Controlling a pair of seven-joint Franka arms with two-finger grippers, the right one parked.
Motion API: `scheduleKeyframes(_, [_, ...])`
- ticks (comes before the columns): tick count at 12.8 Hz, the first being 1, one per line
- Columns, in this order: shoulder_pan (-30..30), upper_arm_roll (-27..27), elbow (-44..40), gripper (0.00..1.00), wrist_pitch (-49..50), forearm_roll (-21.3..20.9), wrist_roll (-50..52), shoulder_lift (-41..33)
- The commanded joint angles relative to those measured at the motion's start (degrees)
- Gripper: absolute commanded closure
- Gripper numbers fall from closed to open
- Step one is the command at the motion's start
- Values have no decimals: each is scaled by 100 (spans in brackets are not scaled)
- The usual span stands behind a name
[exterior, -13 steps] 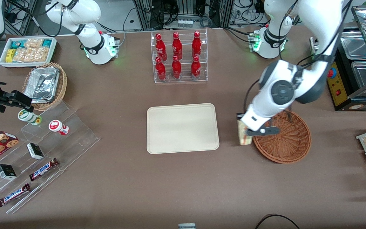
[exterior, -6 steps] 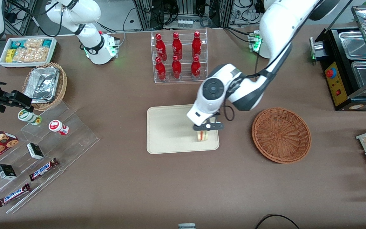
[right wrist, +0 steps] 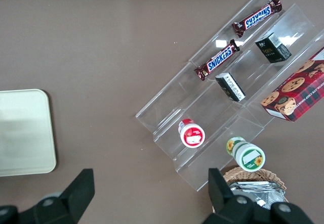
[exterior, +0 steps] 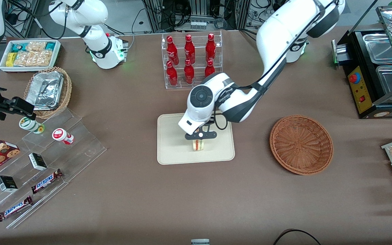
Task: Place sandwich from basket to tray
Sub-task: 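Lower the sandwich onto the tray and open the left gripper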
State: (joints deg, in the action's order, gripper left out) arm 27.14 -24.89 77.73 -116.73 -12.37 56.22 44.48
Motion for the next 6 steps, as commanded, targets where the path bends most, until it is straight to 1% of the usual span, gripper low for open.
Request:
scheduleKeyframes(1, [520, 388, -653, 100, 335, -108, 293, 377])
scheduleKeyframes(6, [529, 380, -654, 100, 335, -38, 548, 544])
